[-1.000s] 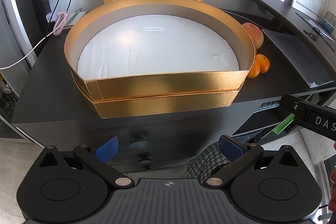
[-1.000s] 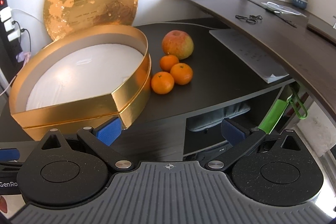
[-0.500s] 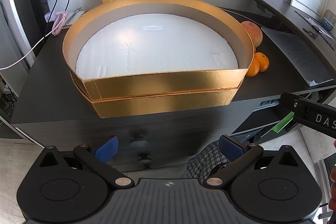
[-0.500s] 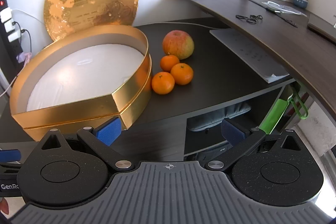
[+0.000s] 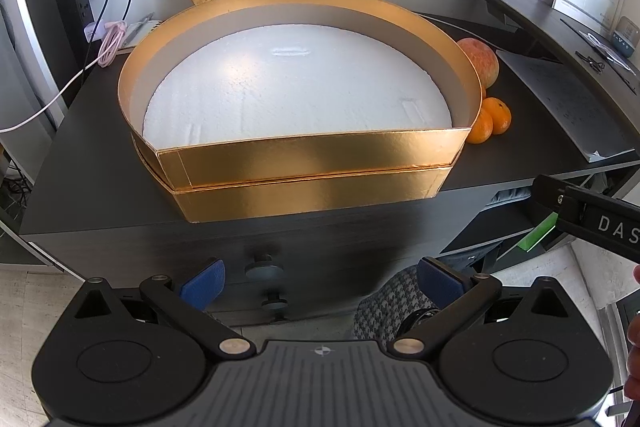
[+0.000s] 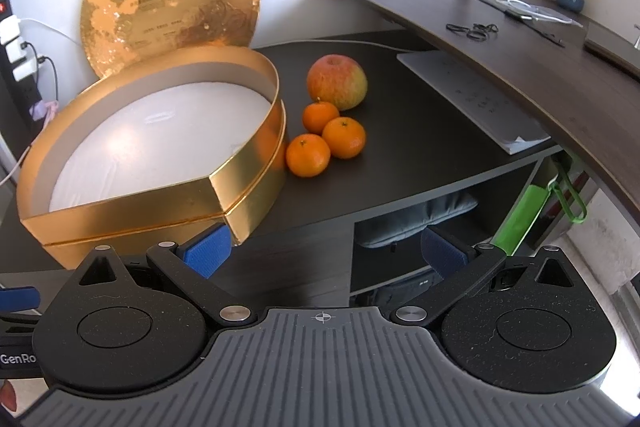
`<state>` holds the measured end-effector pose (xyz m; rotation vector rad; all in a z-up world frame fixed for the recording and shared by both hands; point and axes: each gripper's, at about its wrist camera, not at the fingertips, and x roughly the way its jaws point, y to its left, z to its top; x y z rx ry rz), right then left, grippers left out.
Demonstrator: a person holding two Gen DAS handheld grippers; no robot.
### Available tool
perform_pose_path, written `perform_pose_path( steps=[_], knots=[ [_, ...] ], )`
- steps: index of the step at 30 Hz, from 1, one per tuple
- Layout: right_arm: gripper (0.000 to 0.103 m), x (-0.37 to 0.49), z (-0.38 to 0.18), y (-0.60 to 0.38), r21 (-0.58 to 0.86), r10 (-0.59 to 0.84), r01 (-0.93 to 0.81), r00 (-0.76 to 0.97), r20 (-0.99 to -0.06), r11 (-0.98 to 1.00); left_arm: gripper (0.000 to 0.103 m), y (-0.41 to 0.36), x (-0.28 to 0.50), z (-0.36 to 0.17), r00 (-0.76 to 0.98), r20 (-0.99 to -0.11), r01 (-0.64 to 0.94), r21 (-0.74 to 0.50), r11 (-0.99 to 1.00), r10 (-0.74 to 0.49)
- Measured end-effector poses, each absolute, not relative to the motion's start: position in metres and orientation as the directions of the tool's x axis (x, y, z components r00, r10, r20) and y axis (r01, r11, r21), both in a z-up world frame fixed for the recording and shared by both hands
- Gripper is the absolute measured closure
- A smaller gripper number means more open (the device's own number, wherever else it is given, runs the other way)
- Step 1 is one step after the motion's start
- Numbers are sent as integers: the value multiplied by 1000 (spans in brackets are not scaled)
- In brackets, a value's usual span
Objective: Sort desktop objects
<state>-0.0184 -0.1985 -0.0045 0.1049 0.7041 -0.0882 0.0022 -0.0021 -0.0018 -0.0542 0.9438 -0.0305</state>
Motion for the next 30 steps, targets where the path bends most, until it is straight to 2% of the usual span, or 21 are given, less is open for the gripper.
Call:
perform_pose_path(
  steps=[30],
  knots=[
    [0,8,-3,-199,74,-40,120,742,-670,990,0,1,3,-7,575,-817,-8,-68,998,-51]
  ],
)
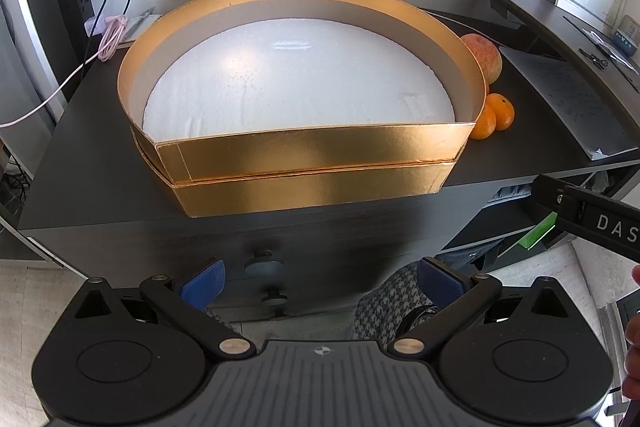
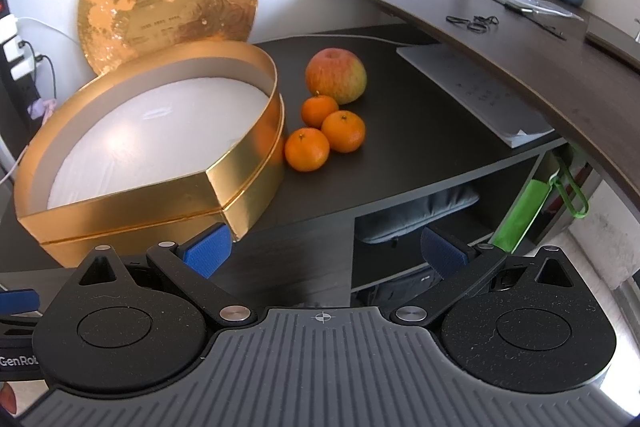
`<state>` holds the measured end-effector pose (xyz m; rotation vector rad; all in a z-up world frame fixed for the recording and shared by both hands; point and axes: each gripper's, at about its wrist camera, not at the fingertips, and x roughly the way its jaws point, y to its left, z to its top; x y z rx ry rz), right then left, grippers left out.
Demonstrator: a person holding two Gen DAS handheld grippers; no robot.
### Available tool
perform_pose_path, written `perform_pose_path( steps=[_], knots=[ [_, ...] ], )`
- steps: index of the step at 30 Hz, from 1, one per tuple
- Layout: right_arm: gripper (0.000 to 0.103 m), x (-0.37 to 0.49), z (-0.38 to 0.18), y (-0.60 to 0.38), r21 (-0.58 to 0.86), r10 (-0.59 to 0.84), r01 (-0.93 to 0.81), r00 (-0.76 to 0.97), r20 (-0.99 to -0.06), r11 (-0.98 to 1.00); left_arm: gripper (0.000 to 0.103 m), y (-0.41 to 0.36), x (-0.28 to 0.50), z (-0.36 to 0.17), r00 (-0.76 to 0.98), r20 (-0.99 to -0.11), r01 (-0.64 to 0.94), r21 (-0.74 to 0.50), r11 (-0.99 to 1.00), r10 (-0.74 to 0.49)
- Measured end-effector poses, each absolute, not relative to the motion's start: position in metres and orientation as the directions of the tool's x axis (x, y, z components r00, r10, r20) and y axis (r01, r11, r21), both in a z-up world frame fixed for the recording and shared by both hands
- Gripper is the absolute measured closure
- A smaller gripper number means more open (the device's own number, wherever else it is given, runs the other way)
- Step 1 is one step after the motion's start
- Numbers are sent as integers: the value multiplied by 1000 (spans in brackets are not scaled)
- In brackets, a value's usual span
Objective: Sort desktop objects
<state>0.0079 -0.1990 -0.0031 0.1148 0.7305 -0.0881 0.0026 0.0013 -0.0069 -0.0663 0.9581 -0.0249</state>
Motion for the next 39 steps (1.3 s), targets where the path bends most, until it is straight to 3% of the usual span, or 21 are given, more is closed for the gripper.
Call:
perform_pose_path(
  steps=[10,20,28,39],
  knots=[
    [0,12,-6,-207,116,-5,99,781,-625,988,0,4,4,-8,576,-808,27,-131,991,-123],
    [0,33,-19,-232,272,97,77,814,-573,959,0,6,13,-15,561,-809,62,-171,983,-176],
    [0,46,-23,-224,193,90,27,816,-572,981,0,-1,24,-14,568,-819,38,-72,997,-81],
    [0,56,-24,-231,209,88,47,801,-593,977,0,-2,33,-11,582,-807,63,-75,995,-97]
  ],
)
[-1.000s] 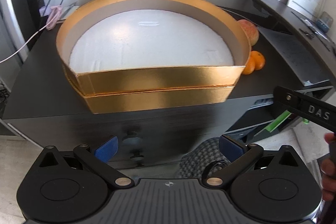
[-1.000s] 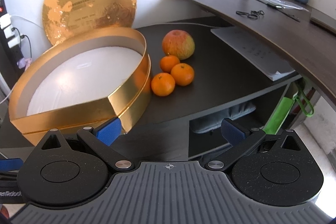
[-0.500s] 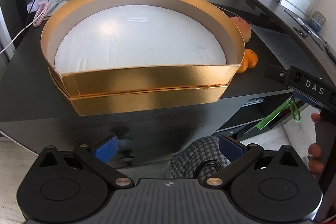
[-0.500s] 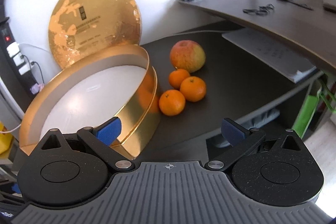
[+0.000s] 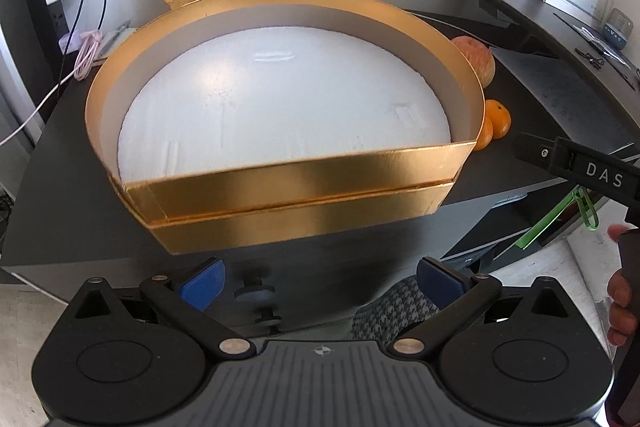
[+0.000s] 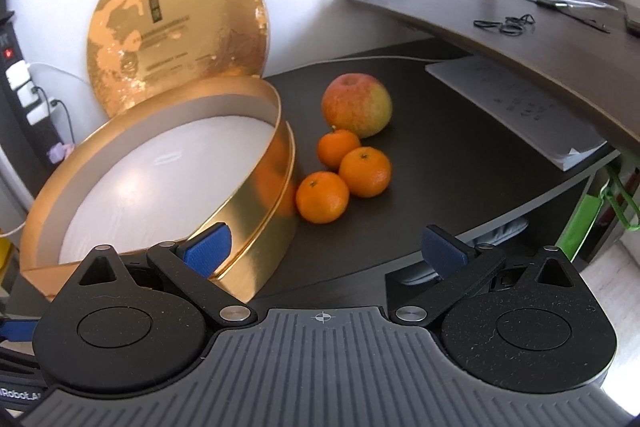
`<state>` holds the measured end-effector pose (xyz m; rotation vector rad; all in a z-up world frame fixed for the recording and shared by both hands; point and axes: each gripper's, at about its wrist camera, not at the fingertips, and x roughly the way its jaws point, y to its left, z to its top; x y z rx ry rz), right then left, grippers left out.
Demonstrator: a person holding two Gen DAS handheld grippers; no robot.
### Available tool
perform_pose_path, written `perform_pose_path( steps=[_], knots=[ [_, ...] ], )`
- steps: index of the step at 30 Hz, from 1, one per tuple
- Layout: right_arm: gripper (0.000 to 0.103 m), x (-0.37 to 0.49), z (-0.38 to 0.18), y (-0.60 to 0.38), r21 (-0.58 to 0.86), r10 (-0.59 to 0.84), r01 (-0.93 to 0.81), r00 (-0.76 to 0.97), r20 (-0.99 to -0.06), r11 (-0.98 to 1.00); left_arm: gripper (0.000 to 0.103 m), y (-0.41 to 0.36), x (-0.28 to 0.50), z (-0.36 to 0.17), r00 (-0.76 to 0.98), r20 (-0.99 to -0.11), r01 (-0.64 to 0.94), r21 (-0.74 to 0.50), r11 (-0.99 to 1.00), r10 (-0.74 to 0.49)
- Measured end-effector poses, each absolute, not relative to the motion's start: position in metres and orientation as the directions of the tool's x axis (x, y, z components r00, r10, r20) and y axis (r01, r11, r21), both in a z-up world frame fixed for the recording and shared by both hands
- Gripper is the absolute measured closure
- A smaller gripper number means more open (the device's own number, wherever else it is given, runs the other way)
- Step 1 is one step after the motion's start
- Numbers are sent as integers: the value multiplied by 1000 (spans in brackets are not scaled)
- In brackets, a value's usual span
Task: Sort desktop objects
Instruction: 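Move the open right gripper toward the mandarin nearest the gold box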
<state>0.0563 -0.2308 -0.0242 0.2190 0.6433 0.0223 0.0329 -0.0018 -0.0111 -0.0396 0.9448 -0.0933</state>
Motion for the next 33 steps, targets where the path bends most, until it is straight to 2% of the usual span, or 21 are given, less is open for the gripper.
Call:
perform_pose_path(
  steps=[5,11,15,16,18,21,29,33],
  knots=[
    [1,62,-25,-237,210,88,44,809,-581,977,1,1,42,-9,587,-801,47,-107,993,-114],
    [8,71,-26,-242,211,107,20,811,-575,977,1,4,51,-2,630,-772,7,-97,995,-79],
    [20,80,-30,-246,204,99,27,807,-582,979,1,1,57,2,636,-771,-29,-40,999,-12],
    [23,83,-31,-247,205,104,23,804,-586,978,1,1,58,2,635,-773,-30,-36,999,-8],
    [35,89,-34,-246,208,122,3,800,-587,978,1,0,59,1,630,-777,-29,-34,999,-8],
    [42,98,-41,-242,196,151,-39,790,-595,980,1,-3,61,0,623,-782,-17,-30,999,-13],
    [43,121,-60,-240,202,183,-71,766,-616,977,1,0,63,-10,599,-801,-17,-5,1000,6],
    [49,128,-66,-239,203,200,-92,766,-611,975,1,-1,62,-14,587,-810,-7,-2,1000,3]
  ],
)
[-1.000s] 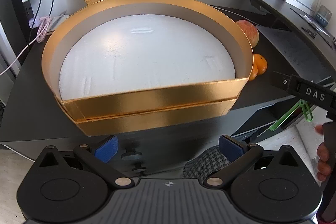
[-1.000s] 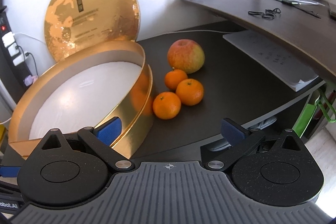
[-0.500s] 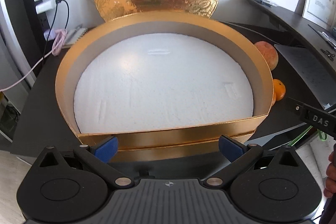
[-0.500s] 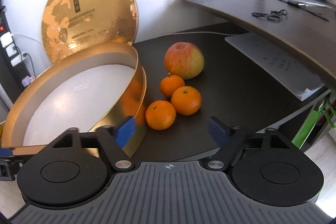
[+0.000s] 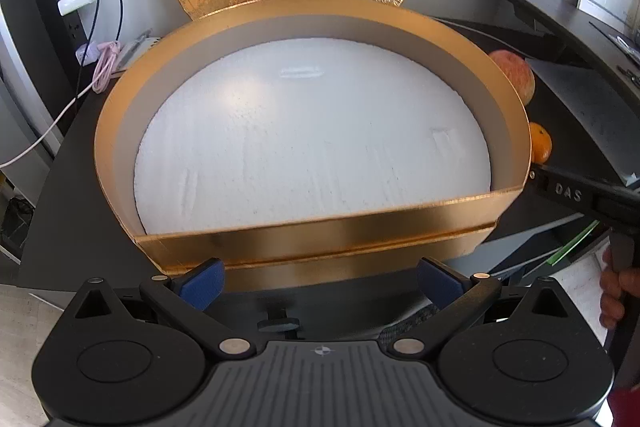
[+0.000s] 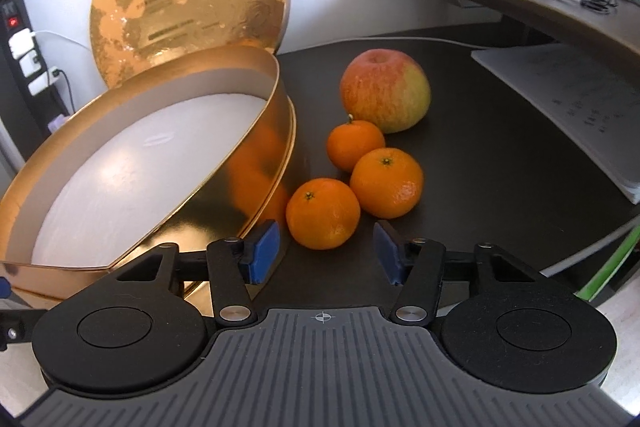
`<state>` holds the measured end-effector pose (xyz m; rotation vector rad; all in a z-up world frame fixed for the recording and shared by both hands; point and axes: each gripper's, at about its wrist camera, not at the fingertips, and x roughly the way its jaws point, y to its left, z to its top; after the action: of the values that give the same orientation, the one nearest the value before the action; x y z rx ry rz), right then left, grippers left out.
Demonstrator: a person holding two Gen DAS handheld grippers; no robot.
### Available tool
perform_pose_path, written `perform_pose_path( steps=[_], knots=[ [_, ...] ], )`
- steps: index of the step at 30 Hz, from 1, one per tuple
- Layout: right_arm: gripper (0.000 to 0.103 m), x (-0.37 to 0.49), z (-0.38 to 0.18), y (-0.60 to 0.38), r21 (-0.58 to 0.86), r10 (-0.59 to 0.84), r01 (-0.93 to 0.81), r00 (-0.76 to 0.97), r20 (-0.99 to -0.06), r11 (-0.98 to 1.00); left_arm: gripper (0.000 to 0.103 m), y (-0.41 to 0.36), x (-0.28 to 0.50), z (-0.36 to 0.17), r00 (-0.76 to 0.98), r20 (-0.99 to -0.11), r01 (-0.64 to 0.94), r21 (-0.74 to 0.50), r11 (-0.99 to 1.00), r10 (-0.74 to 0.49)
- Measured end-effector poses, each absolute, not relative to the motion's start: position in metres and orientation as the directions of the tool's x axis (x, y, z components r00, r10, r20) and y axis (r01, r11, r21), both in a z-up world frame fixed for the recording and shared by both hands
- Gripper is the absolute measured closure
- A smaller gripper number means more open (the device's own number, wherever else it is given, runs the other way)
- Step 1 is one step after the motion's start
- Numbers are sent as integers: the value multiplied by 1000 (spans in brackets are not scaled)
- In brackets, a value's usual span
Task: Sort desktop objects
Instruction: 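Move the open right gripper toward the mandarin nearest the gold box, then close the right gripper around the mandarin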
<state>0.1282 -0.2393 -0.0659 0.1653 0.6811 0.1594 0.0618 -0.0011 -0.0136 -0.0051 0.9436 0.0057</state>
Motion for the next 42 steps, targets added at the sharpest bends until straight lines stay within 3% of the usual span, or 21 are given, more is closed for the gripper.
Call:
perform_pose_path(
  steps=[8,22,27,42],
  knots=[
    [63,135,-73,-233,168,195,-116,774,-602,979,1,0,59,-20,568,-823,1,-16,1000,-14],
    [68,115,-66,-253,218,186,-56,746,-639,974,1,5,50,-20,569,-821,6,-60,998,-53],
    [50,115,-65,-250,163,154,-63,750,-643,985,1,6,47,-20,572,-819,2,-57,998,-48],
    [47,126,-65,-219,-14,66,-97,764,-642,995,1,16,42,-22,571,-821,-43,-51,998,-17]
  ],
)
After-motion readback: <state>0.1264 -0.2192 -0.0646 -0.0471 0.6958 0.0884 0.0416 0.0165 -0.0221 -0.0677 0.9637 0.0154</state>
